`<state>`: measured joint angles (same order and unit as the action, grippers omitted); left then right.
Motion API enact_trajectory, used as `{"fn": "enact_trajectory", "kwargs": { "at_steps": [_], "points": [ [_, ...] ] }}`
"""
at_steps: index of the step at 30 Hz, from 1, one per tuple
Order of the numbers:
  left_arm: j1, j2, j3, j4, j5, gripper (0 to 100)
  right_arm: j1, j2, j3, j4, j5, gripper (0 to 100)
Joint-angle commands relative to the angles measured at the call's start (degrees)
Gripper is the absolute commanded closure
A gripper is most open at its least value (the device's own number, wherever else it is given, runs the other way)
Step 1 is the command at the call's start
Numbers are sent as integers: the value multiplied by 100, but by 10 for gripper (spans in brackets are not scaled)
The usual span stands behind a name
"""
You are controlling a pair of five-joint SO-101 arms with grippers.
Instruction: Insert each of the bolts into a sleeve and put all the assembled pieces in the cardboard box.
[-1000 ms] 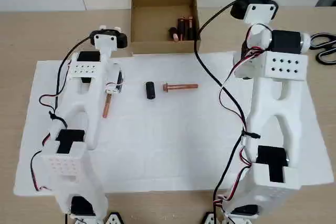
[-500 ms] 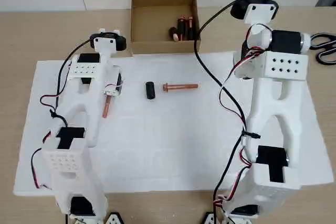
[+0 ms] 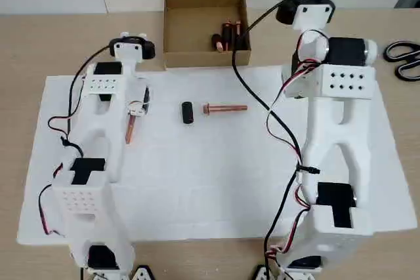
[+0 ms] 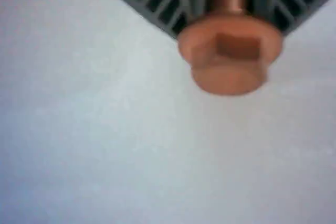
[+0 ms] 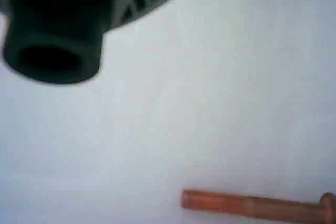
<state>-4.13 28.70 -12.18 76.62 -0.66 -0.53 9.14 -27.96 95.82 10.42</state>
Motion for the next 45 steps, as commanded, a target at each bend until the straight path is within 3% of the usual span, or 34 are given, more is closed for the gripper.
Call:
{"fn": "enact_trajectory", "kwargs": {
  "at_steps": [1, 14, 22, 28, 37, 45],
  "points": [
    [-35, -774, -453, 316, -26, 994, -101, -558, -62, 13, -53, 995],
    [-18, -2189, -462, 1099, -9, 994, -92, -3327, 123, 22, -44, 995],
    [-9, -2822, -462, 1459, 0, 994, -92, -5165, 2444, -110, -35, 995],
    [-9, -2936, -453, 1653, 0, 994, -171, -6308, 4607, -1376, -79, 995],
    [0, -2954, -462, 1679, 62, 994, -1226, -7468, 7833, -3899, -70, 995],
    [633, -2954, -479, 1600, 1222, 994, -1508, -7600, 9538, -5552, -176, 995]
  ]
}}
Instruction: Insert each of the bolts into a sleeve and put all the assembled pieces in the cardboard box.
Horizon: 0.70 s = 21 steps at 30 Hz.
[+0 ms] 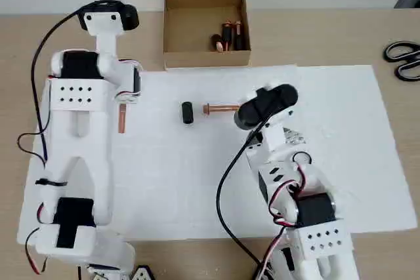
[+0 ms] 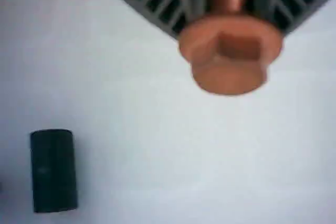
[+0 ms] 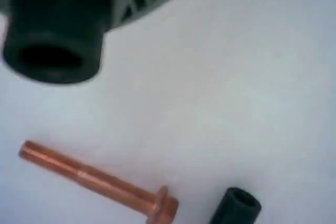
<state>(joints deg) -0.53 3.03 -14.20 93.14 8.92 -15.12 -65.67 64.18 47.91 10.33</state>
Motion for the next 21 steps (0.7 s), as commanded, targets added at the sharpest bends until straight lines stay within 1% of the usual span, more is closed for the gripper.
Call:
{"fn": "enact_trajectory", "kwargs": {
  "at_steps": [1, 5, 7, 14, 18, 21],
  "points": [
    [369, -387, -277, -97, 325, 994, -48, -119, 501, -1077, -334, 995],
    [686, -387, -277, -114, 378, 994, -48, -119, 1213, -2527, -1204, 995],
    [774, -387, -277, -114, 378, 994, -40, -119, 1574, -3143, -1407, 995],
    [1099, -387, -286, -132, 387, 994, -40, -119, 2453, -4664, -1433, 995],
    [1152, -396, -374, -536, 448, 994, -119, -119, 2831, -5560, -1442, 995],
    [1134, -396, -549, -844, 448, 994, -409, -119, 3156, -6193, -1442, 995]
  ]
}}
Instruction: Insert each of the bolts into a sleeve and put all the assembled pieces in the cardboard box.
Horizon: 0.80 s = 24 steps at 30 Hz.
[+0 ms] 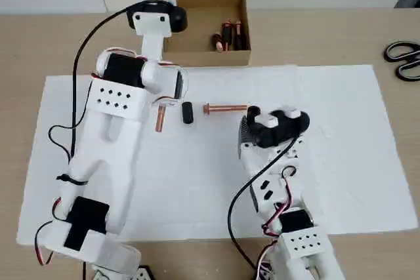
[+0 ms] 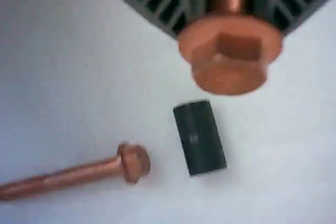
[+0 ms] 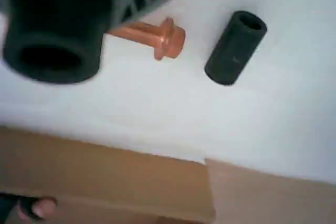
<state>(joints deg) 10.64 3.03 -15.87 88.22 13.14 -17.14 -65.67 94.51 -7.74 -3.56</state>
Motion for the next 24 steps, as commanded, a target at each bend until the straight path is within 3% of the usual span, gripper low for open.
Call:
{"fn": "enact_trajectory", "kwargs": {
  "at_steps": [1, 15, 21, 24],
  "points": [
    [26, -396, -444, -413, 35, 994, -330, -110, 167, -752, -53, 995],
    [-114, -1820, -1059, -782, 18, 994, -840, -110, 176, -787, -62, 995],
    [308, -1987, -303, -835, 246, 994, -1235, -110, 176, -769, -404, 995],
    [501, -2004, 277, -1292, 598, 994, -1367, -110, 176, -576, -651, 995]
  ]
}}
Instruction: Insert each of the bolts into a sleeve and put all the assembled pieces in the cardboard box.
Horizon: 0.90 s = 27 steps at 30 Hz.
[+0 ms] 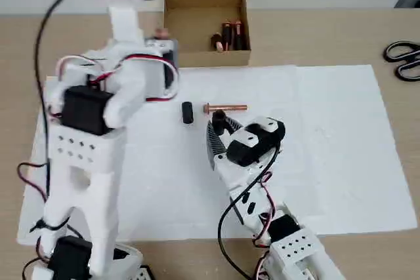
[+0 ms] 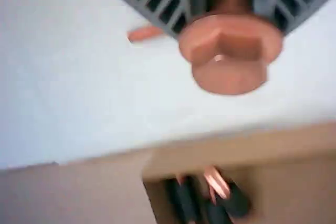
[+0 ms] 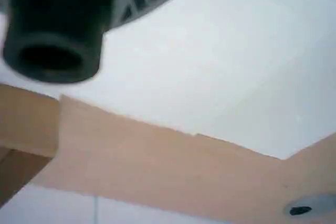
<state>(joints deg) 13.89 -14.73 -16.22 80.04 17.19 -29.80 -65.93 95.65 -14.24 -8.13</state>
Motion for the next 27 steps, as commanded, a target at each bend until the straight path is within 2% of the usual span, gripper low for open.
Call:
{"fn": "enact_trajectory", "kwargs": {
  "at_steps": [1, 7, 15, 19, 23, 27],
  "points": [
    [202, -229, 523, -686, 202, 994, -127, -84, 62, 154, -202, 995],
    [176, -369, 1868, -2040, 466, 994, -145, -84, 62, 286, -211, 995],
    [475, -1618, 3512, -3499, 580, 994, -145, -84, 62, 295, -211, 995],
    [870, -2224, 4523, -4369, -44, 994, -154, -84, 62, 295, -211, 995],
    [967, -2541, 5393, -4967, -686, 994, -154, -84, 62, 295, -211, 995],
    [967, -2708, 5701, -5073, -466, 994, -154, -66, 62, 295, -211, 995]
  ]
}}
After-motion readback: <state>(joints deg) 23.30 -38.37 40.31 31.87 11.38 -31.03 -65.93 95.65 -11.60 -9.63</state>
